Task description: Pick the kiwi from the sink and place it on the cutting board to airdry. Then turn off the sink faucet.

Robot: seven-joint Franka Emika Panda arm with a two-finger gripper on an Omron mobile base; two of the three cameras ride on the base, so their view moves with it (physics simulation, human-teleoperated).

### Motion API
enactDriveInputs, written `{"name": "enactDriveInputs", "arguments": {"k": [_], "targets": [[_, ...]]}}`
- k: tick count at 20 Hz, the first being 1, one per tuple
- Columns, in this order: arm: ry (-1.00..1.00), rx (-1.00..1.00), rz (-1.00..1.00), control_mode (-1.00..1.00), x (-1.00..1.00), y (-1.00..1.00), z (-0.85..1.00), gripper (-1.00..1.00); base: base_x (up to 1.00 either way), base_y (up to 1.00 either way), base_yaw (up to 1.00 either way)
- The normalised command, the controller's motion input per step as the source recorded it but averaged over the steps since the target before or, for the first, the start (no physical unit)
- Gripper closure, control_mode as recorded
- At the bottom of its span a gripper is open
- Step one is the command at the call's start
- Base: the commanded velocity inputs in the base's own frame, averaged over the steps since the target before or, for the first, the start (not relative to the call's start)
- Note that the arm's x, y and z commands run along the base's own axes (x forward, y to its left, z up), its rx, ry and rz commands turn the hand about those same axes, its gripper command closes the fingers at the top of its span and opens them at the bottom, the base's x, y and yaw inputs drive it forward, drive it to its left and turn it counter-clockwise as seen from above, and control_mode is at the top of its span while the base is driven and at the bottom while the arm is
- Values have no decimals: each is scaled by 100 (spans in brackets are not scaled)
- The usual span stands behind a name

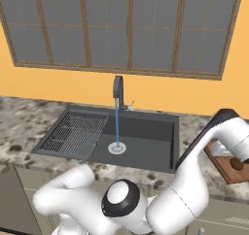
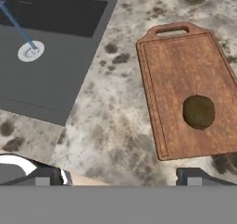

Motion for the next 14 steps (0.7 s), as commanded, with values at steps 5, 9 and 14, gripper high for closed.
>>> {"name": "enactDriveInputs", "arguments": {"k": [5, 9, 14], "targets": [[-33, -19, 0, -100, -77, 100, 0, -100, 0, 0, 0], [-34, -6, -4, -100, -61, 87, 33, -100, 0, 0, 0], [1, 1, 1, -100, -4, 36, 76, -100, 0, 0, 0]]}}
